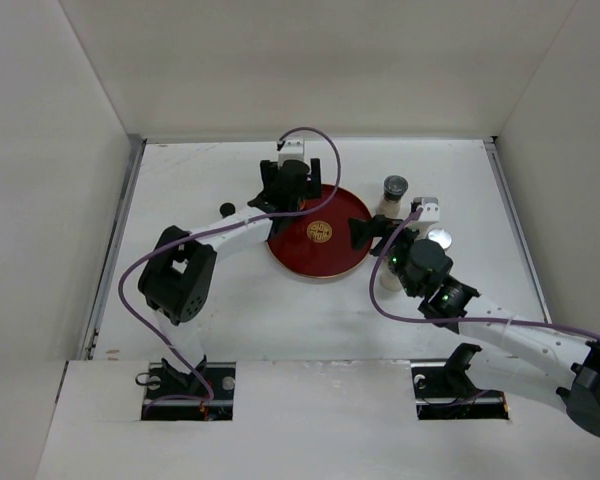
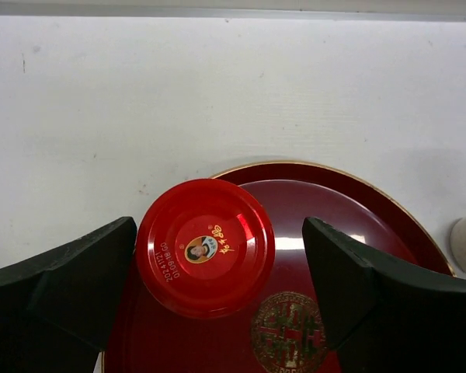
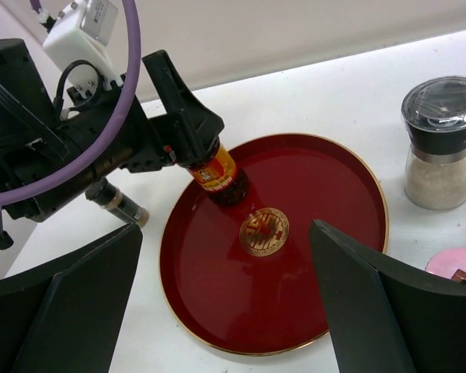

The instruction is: Organize the condiment bottles

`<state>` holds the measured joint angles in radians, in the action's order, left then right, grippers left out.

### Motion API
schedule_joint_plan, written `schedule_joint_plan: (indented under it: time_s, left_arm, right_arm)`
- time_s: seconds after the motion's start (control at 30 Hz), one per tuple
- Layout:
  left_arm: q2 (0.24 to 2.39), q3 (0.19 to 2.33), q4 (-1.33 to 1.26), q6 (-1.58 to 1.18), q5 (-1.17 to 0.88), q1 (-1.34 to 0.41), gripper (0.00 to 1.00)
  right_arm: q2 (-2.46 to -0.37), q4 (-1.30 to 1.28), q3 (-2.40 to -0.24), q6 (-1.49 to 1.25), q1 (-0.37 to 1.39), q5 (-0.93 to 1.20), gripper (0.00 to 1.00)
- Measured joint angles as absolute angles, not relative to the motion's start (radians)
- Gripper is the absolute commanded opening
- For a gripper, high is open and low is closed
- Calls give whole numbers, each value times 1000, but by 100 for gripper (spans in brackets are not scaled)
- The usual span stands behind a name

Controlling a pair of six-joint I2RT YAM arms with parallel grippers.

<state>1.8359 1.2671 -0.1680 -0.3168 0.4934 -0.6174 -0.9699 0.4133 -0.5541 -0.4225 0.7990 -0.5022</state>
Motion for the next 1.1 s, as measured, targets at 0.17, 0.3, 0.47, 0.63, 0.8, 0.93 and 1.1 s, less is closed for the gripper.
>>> schedule_joint_plan:
  time_s: [0.17,0.3,0.47,0.63,0.8,0.93,1.1]
  left_arm:
    - [1737,1225,-170,-317,495,-617,89]
    - [1561,1140,-178,-328,513,-601,90]
    - [1363,1007,-168,-401,570,-506,76]
    - [1306,857,-123,-466,606,-400,71]
    - [1356,799,-89,-491,593,-379,76]
    - [1428,799,-93,-499,567,-353,75]
    - [1493,803,-100,-505,557,-324,71]
  right_arm:
    - [-970,413,-554,-422,799,-503,95]
    - [-969,413,-554,-422,799,-503,95]
    - [-970,413,-554,-422,799,-503,95]
    - [-970,414,-554,-422,799,-503,95]
    - [-975,415,-554,-422,799,-503,95]
    - [-984,416,-554,-422,799,-502,96]
    - [-985,419,-554,-422,799,-502,96]
